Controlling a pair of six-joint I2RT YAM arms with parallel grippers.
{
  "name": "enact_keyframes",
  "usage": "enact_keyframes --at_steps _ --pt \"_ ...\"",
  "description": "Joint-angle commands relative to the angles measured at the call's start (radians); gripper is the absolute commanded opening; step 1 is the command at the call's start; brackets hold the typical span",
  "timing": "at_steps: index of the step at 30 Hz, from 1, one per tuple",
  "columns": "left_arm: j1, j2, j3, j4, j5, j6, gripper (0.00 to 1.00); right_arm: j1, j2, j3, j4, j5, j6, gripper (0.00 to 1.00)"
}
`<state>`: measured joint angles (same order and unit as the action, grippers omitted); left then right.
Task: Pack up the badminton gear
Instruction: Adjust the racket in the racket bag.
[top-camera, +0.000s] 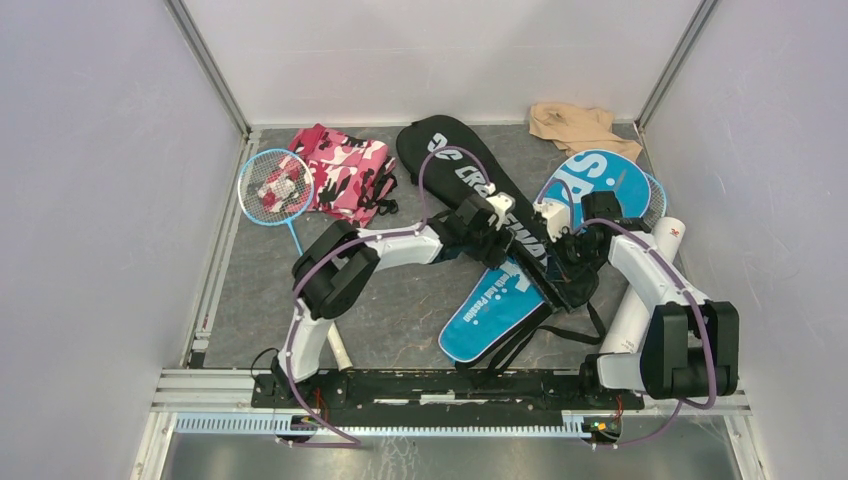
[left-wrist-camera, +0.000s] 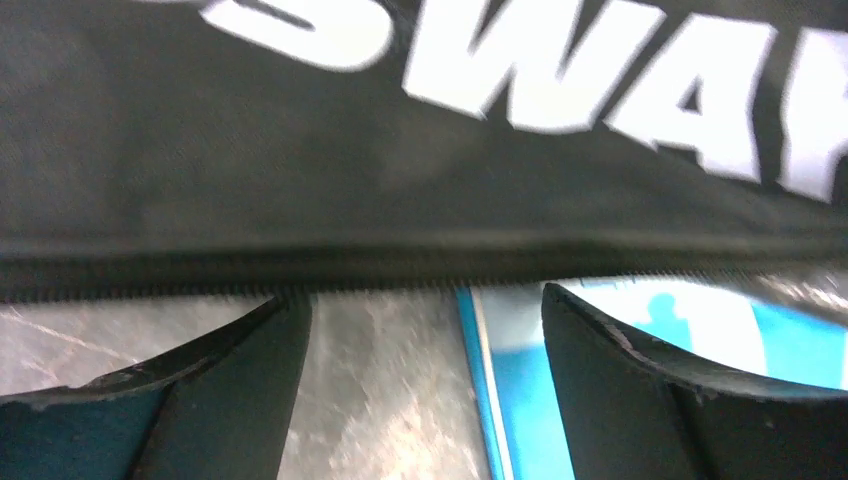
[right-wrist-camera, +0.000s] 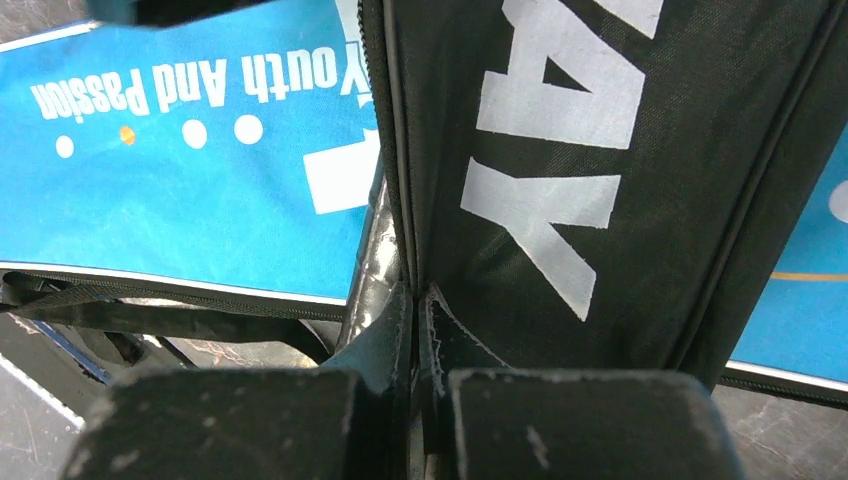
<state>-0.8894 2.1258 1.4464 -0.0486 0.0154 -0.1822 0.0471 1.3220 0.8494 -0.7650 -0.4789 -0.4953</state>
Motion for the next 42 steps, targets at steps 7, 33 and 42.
enact_keyframes --at_steps 7,33,42 --pt "0.148 -0.186 -0.207 0.174 0.273 -0.195 0.97 -0.001 0.047 0.036 0.010 -0.127 0.019 0.00" --pt "0.257 0.060 -0.394 0.743 0.458 -0.822 0.57 -0.001 0.061 0.029 0.025 -0.270 0.003 0.00" --pt "0.250 0.172 -0.405 0.944 0.479 -0.943 0.51 -0.001 0.069 0.030 0.015 -0.277 0.002 0.00"
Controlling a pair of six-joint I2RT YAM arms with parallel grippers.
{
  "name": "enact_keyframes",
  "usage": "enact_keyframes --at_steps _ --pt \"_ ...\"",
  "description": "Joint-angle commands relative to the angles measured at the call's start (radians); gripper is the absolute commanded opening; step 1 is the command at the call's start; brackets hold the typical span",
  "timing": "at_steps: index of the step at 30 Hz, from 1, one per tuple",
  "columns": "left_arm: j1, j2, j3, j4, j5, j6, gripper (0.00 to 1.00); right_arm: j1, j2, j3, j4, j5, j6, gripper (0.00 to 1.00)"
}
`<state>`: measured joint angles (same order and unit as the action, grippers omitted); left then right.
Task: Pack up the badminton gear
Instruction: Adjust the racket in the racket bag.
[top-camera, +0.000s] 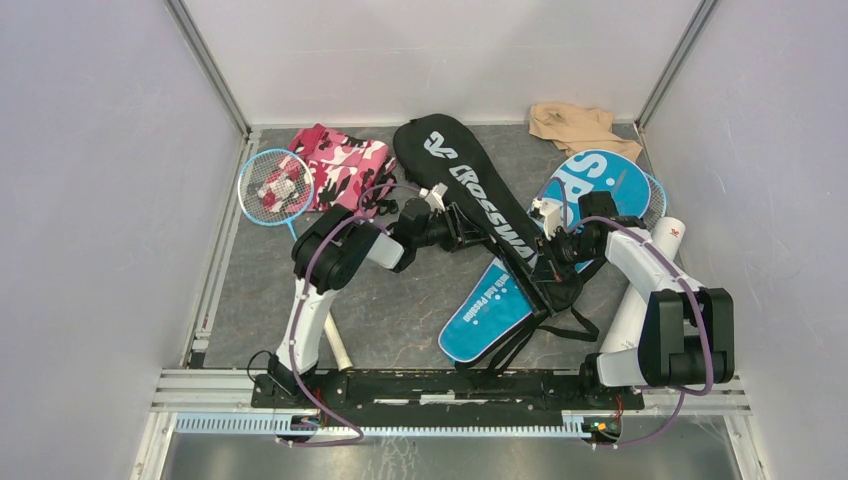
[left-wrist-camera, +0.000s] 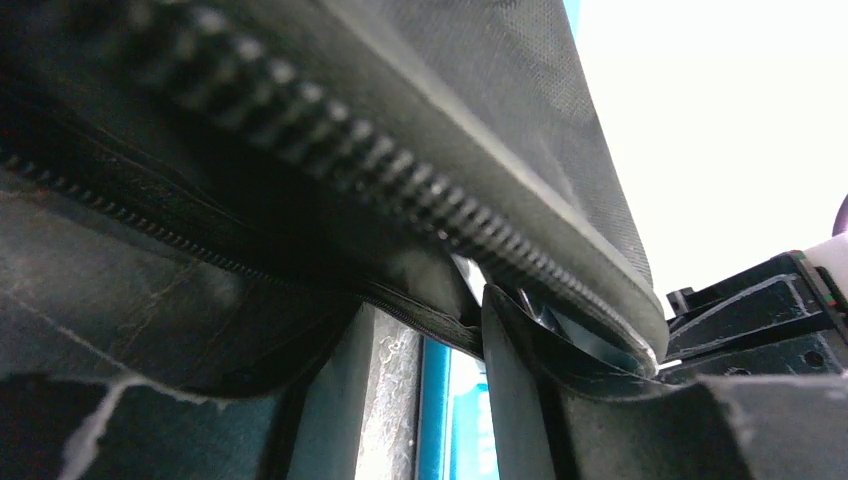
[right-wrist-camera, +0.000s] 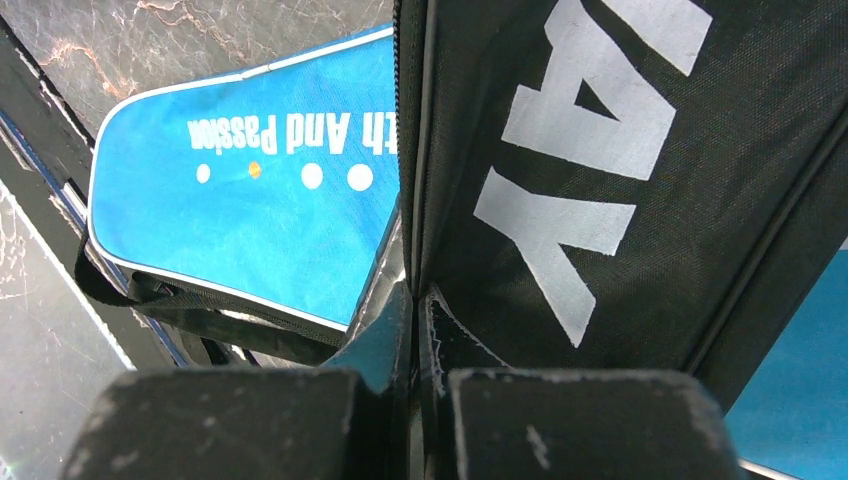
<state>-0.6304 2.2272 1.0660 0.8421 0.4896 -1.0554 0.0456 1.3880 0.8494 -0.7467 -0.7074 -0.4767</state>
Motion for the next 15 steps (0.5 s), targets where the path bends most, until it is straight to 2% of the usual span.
enact_keyframes --at_steps 1,4,9,15 --pt "-0.009 0.082 -0.023 0.066 0.006 -0.074 0.50 0.000 0.004 0.029 -0.003 -0.048 -0.017 0.00" --pt "-0.008 0.108 -0.011 0.092 0.015 -0.087 0.44 0.001 0.002 0.025 -0.003 -0.043 -0.017 0.00" --pt "-0.003 0.120 -0.017 0.132 0.046 -0.105 0.23 -0.001 -0.004 0.025 -0.001 -0.028 -0.019 0.00" --pt "0.024 0.025 -0.060 0.106 0.084 -0.045 0.02 0.000 -0.006 0.066 -0.016 0.018 -0.029 0.00"
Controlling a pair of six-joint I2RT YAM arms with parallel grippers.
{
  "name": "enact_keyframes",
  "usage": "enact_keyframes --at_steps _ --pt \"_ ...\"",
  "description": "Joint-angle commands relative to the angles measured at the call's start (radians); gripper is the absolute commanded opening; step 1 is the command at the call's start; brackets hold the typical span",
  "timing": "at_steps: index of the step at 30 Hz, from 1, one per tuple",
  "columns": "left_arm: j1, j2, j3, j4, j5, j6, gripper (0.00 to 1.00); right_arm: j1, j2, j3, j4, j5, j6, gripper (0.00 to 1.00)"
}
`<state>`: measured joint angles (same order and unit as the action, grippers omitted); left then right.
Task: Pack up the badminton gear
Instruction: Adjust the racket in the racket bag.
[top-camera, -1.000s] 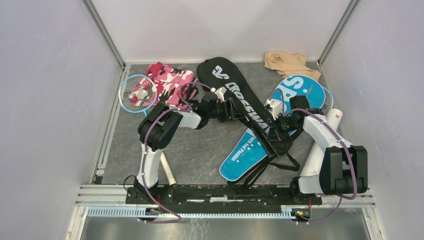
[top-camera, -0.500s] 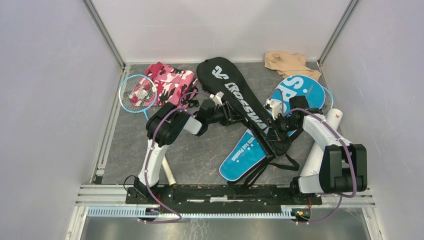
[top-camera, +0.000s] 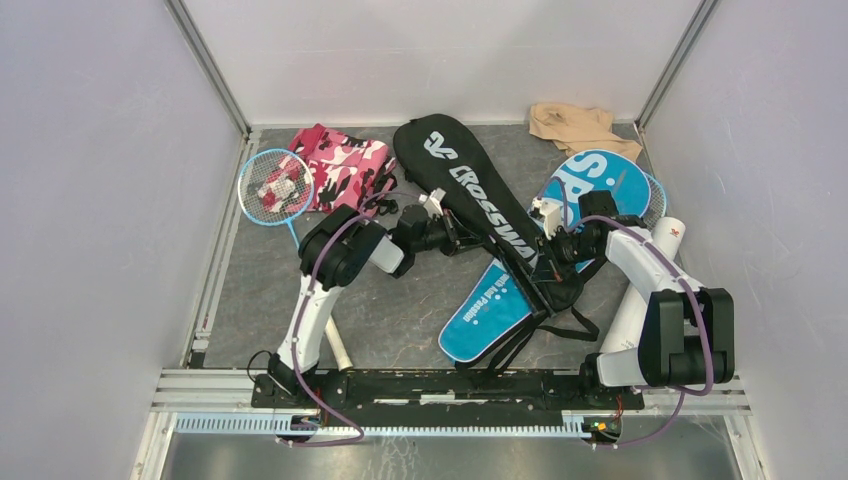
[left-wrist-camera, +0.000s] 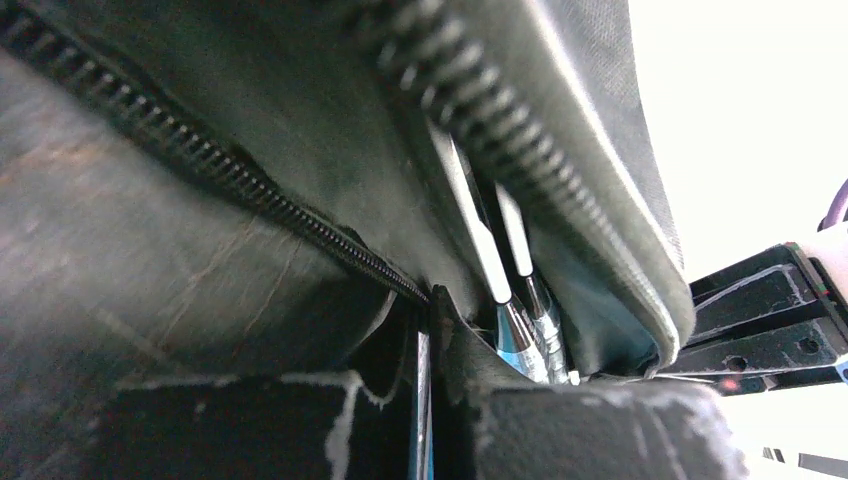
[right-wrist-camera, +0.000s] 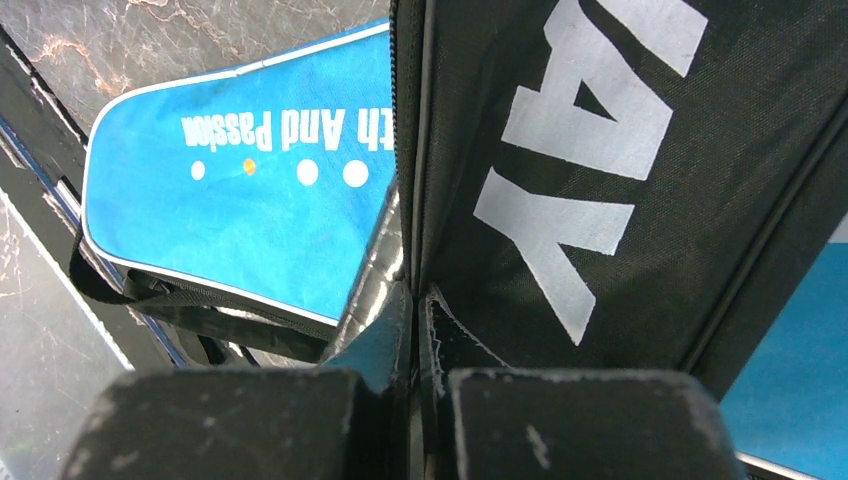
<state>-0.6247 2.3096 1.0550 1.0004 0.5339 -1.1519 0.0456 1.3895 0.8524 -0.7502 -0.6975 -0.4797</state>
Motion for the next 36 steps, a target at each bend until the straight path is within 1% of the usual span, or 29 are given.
enact_keyframes --at_steps 1,3,6,8,11,17,21,28,31,36 --pt "0.023 -0.089 -0.055 -0.098 0.049 0.076 0.02 0.000 -0.011 0.073 -0.015 0.019 -0.026 0.00" --pt "0.031 -0.161 -0.062 -0.163 0.062 0.137 0.02 0.000 -0.014 0.092 -0.019 0.033 -0.023 0.00" --pt "0.040 -0.275 -0.053 -0.333 0.079 0.234 0.02 0.000 -0.018 0.120 -0.019 0.052 -0.002 0.00" --pt "0.049 -0.339 -0.018 -0.470 0.091 0.329 0.02 0.000 -0.018 0.128 -0.018 0.057 0.012 0.00" --pt "0.061 -0.418 0.044 -0.651 0.087 0.426 0.02 0.002 -0.019 0.134 -0.021 0.063 0.024 0.00" --pt "0.074 -0.511 0.164 -0.911 0.058 0.544 0.02 0.011 -0.023 0.145 -0.029 0.051 0.036 0.00" --pt "0.075 -0.558 0.215 -1.007 0.031 0.576 0.02 0.015 -0.021 0.168 -0.055 0.032 0.026 0.00" --pt "0.076 -0.579 0.315 -1.143 0.012 0.633 0.02 0.014 -0.017 0.219 -0.085 0.039 0.016 0.00" --pt "0.077 -0.579 0.345 -1.192 0.013 0.676 0.02 0.014 -0.006 0.245 -0.092 0.086 0.018 0.00" --pt "0.091 -0.595 0.349 -1.234 0.023 0.736 0.02 0.015 0.005 0.279 -0.113 0.177 -0.017 0.00"
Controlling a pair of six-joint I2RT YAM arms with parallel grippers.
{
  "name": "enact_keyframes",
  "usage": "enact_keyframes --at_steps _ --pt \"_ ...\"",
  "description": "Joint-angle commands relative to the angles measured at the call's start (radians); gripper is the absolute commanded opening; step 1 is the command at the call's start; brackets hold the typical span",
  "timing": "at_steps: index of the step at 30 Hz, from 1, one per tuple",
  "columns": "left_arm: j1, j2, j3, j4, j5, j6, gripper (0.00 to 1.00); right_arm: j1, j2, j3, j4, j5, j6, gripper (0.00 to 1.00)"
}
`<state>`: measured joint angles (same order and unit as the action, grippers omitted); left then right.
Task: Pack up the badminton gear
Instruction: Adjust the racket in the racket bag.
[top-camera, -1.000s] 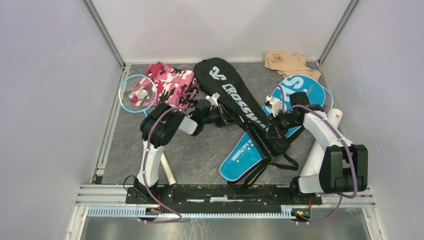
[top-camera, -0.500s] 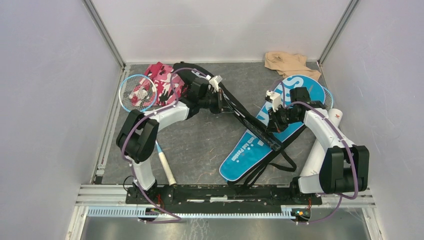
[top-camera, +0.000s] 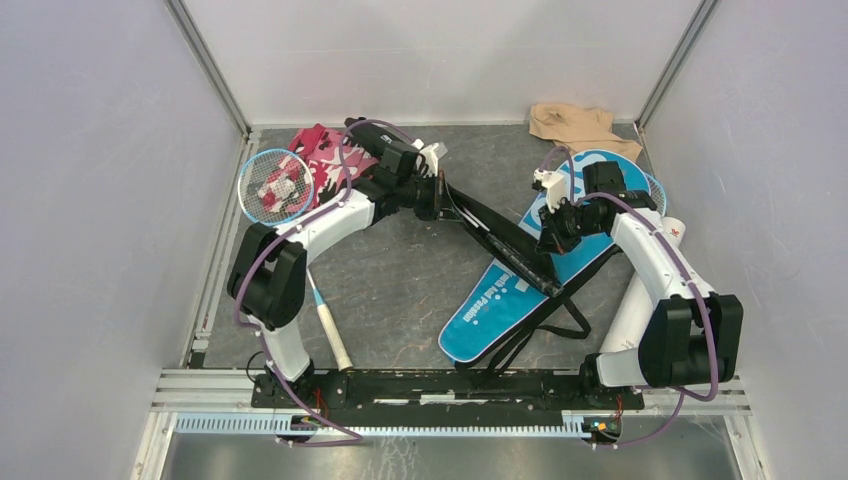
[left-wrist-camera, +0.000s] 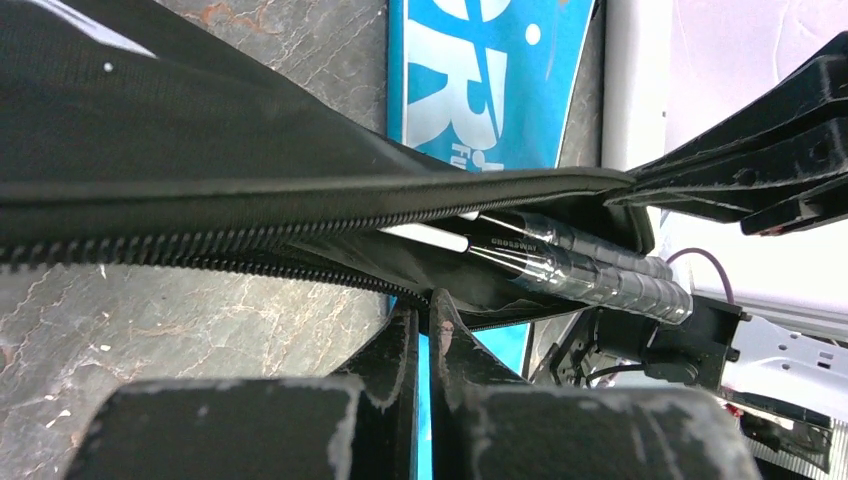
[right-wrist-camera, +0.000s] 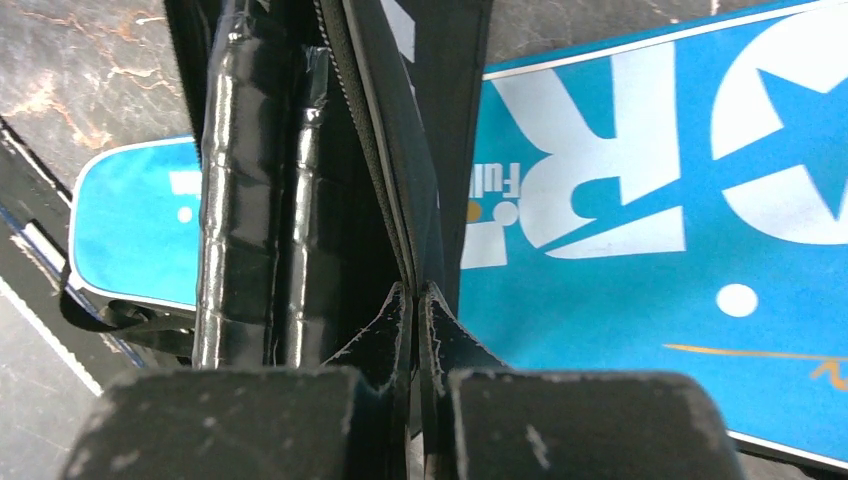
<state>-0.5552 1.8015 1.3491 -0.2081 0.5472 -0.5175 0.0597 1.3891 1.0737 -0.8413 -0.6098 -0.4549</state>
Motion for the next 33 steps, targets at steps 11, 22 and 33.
enact_keyframes --at_steps 11,22,33 --pt "0.092 -0.074 0.053 -0.034 0.096 0.125 0.02 -0.007 0.028 0.077 -0.057 0.119 -0.123 0.00" --pt "0.090 0.017 0.177 -0.026 0.215 0.095 0.02 -0.002 0.039 0.066 -0.115 -0.081 -0.175 0.00" --pt "0.075 0.054 0.139 0.027 0.240 0.114 0.02 0.004 0.030 0.036 -0.062 -0.057 -0.164 0.00"
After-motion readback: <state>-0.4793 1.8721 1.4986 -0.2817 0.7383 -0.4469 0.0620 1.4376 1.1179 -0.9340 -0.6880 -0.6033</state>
